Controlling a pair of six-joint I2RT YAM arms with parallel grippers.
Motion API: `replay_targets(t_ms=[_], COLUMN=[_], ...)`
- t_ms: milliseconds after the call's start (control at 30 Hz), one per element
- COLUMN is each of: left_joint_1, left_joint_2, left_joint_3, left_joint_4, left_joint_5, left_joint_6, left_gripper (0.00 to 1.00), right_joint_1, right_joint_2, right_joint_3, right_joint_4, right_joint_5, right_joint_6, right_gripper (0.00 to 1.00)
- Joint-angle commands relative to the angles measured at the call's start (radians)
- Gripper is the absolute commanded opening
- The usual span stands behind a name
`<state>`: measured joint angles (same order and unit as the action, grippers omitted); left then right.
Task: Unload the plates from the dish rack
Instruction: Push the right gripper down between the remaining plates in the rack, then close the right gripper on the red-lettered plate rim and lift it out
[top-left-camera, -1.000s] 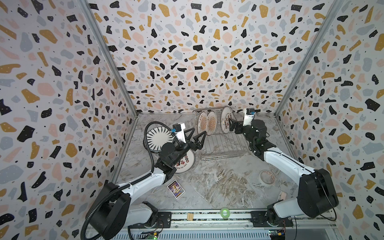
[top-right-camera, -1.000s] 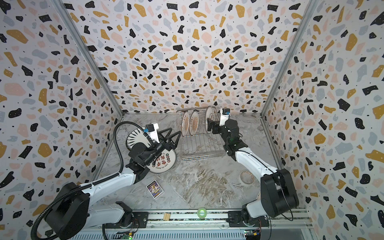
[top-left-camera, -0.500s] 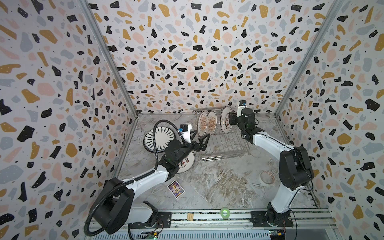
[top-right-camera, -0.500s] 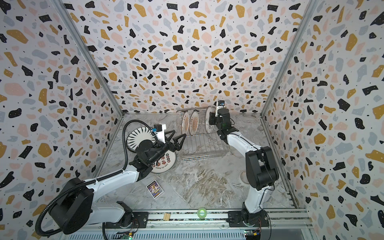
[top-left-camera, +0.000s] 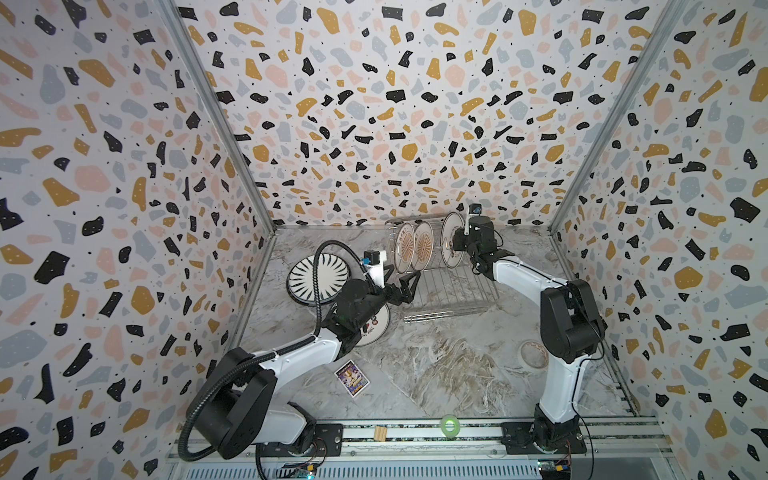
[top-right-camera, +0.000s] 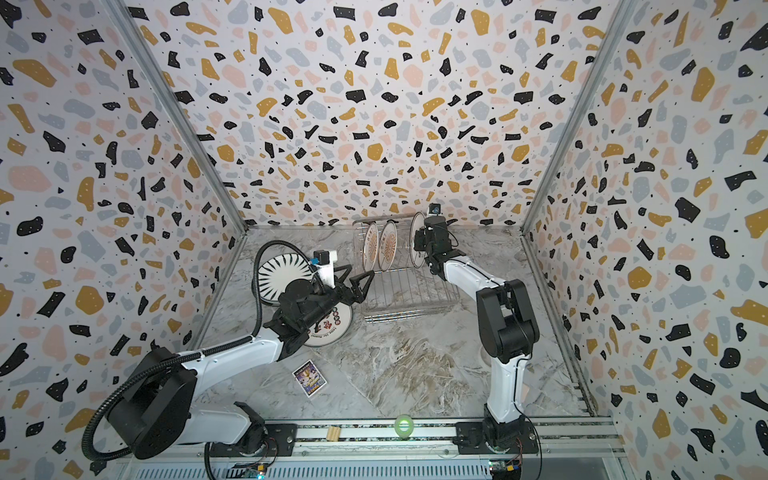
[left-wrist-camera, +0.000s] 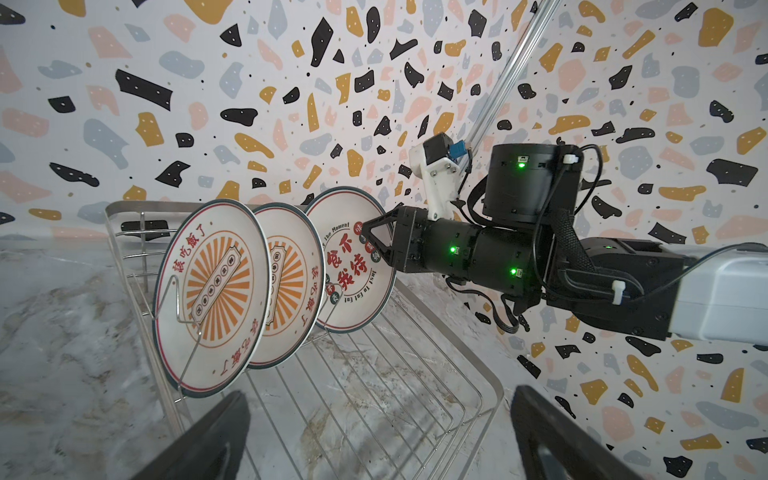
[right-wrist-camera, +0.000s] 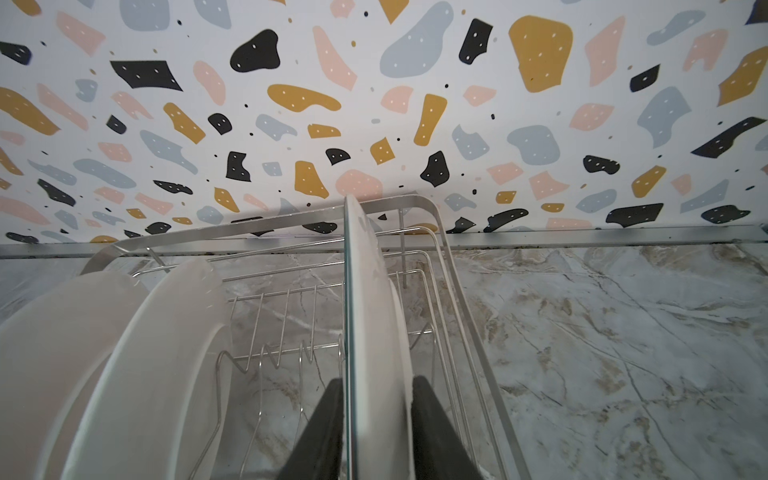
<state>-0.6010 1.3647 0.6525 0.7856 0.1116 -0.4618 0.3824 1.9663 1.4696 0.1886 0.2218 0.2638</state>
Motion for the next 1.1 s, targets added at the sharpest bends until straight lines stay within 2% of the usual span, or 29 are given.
replay_targets(t_ms=[0,67,333,733,1067], left_joint_1=[-0.005,-0.005,-0.005,-0.005,-0.005], left_joint_2=[-0.011,-0.016,-0.018,-0.045,-0.074], left_joint_3=[0.014,0.005,-0.008,-0.025,-0.05], left_joint_4=[0.045,0.051,0.067,0.055,0.057], left_joint_5=[-0.016,-0.022,-0.029,-0.056,-0.073], left_joint_6=[-0.009,-0.017,-0.044,-0.043,-0.049], left_gripper=[1.0,1.0,1.0,1.0,1.0], right_joint_1=[0.029,0.04,0.051,0.082,0.124], right_joint_2=[0.005,0.01,0.027,0.011,-0.031], right_joint_3=[0.056,0.055,0.068,0.081,0.089], right_joint_4=[-0.055,-0.057,-0.073,-0.072,-0.044], right_joint_5=[0.098,0.141,0.15,0.269,0.477], right_joint_6=[-0.023,-0.027,-0.026,-0.056,-0.154], right_gripper=[0.27,0.26,0.19,0.08,0.06])
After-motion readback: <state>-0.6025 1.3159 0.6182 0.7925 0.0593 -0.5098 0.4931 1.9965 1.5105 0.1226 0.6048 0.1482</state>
